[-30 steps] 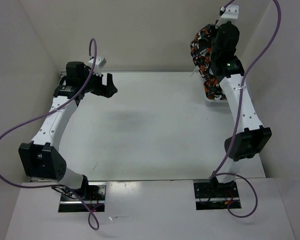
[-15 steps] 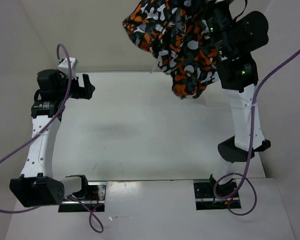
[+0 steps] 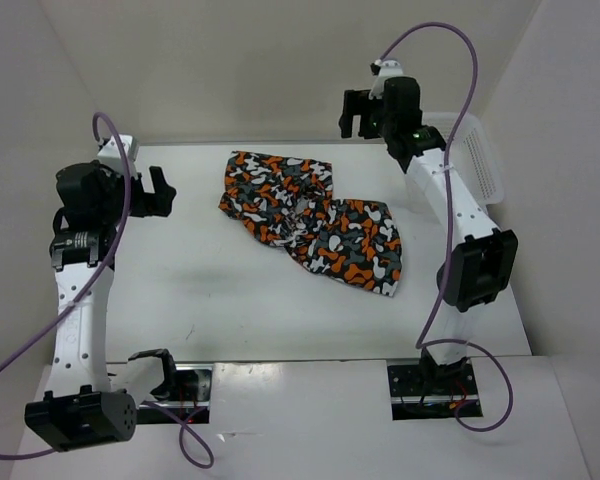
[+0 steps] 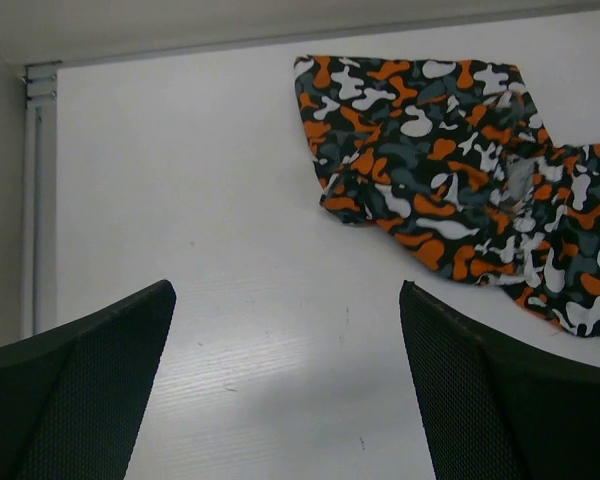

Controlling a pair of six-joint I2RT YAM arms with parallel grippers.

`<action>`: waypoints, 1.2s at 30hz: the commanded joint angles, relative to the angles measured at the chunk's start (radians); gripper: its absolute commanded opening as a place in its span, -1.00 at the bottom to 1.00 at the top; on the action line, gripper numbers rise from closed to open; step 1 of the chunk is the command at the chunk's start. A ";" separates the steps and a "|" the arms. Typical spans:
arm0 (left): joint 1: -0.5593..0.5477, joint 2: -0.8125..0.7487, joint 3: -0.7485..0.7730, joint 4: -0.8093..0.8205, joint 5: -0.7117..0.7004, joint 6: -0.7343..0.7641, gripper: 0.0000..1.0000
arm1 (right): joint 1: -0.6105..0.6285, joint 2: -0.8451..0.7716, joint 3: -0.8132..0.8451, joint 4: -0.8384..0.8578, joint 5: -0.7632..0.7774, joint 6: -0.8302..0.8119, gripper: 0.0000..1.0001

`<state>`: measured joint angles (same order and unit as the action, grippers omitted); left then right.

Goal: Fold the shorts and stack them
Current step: Move the shorts to the center of the board

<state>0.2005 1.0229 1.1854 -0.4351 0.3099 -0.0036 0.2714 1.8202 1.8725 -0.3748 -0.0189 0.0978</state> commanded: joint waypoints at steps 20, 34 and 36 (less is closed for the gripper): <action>0.117 -0.037 -0.165 0.015 0.089 0.004 0.99 | 0.456 0.238 -0.187 0.131 -0.012 -0.382 0.86; 0.117 0.086 -0.184 0.050 0.133 0.004 0.99 | 0.465 0.291 -0.231 0.129 -0.046 -0.380 -0.46; 0.117 0.117 -0.175 0.061 0.144 0.004 0.99 | 0.465 0.291 -0.231 0.129 -0.026 -0.389 -0.37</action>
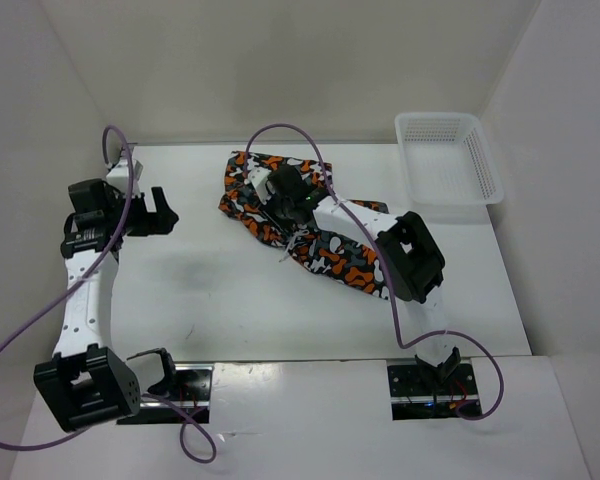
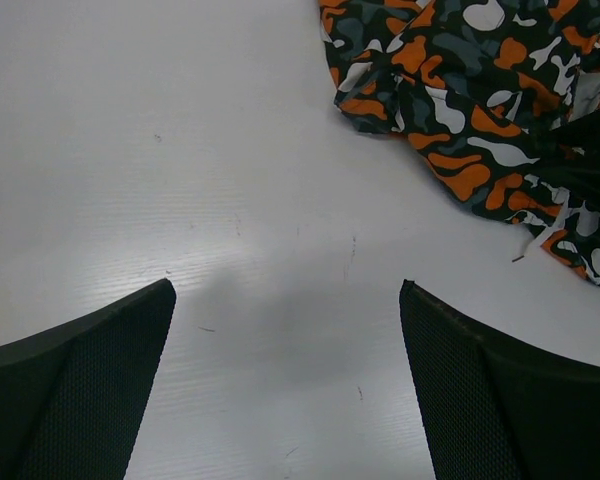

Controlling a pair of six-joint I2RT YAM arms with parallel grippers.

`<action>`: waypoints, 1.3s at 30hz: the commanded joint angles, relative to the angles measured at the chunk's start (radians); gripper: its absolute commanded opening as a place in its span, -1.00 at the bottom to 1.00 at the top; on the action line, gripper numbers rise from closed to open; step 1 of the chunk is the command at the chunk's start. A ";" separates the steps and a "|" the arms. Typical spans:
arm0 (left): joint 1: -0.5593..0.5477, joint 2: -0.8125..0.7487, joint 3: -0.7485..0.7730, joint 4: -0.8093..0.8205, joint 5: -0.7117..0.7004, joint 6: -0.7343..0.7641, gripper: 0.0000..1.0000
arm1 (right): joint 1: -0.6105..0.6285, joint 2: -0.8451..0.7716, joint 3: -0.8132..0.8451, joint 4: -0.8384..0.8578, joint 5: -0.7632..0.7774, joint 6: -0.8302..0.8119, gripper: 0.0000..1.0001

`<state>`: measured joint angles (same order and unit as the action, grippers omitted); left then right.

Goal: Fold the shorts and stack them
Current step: Move the shorts to the center of the board

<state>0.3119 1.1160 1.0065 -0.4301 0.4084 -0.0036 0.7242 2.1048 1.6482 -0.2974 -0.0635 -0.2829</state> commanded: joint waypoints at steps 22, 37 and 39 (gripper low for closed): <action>-0.187 0.465 0.371 0.063 0.076 0.004 0.99 | 0.012 -0.477 -0.269 -0.371 -0.007 -0.608 -1.00; -0.394 0.754 0.408 -0.033 -0.043 0.004 0.99 | 0.060 -0.930 -0.679 -0.255 0.228 -0.656 -1.00; -0.419 0.733 0.397 -0.088 -0.020 0.004 0.99 | 0.044 -0.930 -0.689 -0.218 0.237 -0.691 -1.00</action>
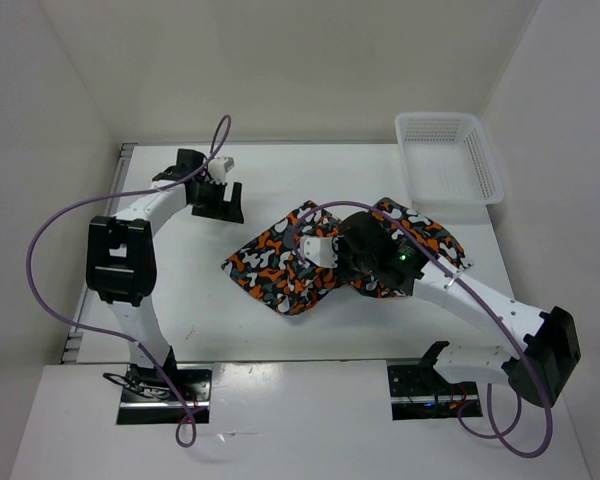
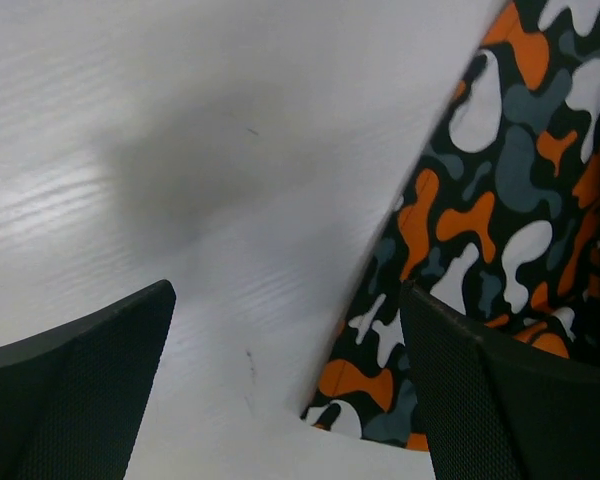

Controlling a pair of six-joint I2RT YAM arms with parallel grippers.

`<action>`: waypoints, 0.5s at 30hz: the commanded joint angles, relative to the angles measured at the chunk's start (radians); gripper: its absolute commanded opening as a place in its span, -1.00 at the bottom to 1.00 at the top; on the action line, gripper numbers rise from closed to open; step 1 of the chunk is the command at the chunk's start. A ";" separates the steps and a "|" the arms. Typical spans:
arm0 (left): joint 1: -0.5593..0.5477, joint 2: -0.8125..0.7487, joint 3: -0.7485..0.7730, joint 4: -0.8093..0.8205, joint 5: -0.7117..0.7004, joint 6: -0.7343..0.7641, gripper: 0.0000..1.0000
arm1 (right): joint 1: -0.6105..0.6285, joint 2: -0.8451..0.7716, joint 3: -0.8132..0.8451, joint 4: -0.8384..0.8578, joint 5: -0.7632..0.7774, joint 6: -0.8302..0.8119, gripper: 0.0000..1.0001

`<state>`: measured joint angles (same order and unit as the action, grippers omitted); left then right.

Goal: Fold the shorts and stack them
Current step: Move the shorts to the center of the board, then flatten the shorts out

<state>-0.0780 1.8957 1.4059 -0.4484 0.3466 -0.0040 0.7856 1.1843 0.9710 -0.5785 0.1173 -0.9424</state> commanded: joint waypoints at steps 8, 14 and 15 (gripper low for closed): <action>-0.207 -0.112 -0.198 -0.216 -0.092 0.004 0.99 | -0.078 -0.009 -0.064 0.120 0.045 -0.064 -1.00; -0.197 -0.101 -0.239 -0.226 -0.176 0.004 0.97 | -0.078 -0.009 -0.083 0.129 0.045 -0.073 -1.00; -0.197 -0.101 -0.226 -0.227 -0.176 0.004 0.97 | -0.078 -0.009 -0.083 0.129 0.045 -0.073 -1.00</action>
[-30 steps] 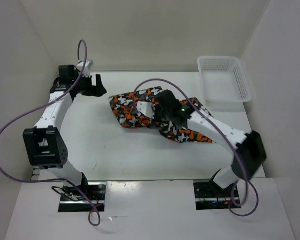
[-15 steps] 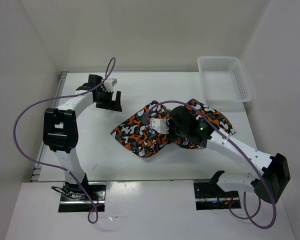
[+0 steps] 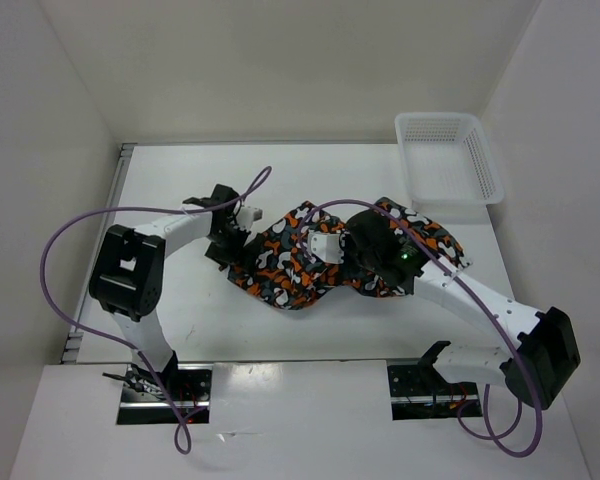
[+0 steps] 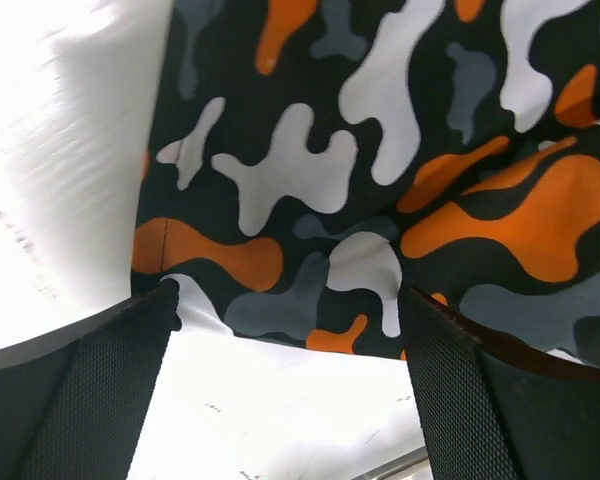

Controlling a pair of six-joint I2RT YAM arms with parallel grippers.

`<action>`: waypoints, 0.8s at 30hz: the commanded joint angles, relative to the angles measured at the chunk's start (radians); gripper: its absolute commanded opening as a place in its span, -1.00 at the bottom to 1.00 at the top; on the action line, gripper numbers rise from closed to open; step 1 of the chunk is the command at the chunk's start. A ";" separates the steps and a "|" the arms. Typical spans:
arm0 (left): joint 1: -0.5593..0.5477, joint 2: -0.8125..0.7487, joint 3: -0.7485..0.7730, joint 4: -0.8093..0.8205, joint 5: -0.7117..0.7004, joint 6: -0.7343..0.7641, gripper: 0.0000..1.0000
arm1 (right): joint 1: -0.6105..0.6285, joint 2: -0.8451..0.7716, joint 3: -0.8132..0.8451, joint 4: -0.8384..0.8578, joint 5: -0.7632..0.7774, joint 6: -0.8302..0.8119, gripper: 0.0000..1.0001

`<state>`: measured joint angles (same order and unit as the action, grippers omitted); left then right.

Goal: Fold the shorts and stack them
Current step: Flatten the shorts out

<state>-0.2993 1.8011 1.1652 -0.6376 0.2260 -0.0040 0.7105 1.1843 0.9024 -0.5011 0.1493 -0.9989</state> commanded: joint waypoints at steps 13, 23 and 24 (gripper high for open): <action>0.054 -0.029 0.043 0.013 -0.203 0.004 0.94 | -0.003 -0.009 -0.014 0.061 0.004 -0.006 -1.00; 0.045 -0.013 0.010 -0.045 -0.088 0.004 0.71 | -0.003 0.000 -0.014 0.070 0.004 -0.015 -1.00; 0.045 -0.013 -0.001 -0.056 -0.079 0.004 0.64 | -0.003 0.000 -0.014 0.070 0.013 -0.015 -1.00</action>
<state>-0.2462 1.8008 1.1835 -0.6415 0.0795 -0.0040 0.7105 1.1843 0.8913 -0.4854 0.1471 -1.0046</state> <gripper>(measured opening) 0.844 0.034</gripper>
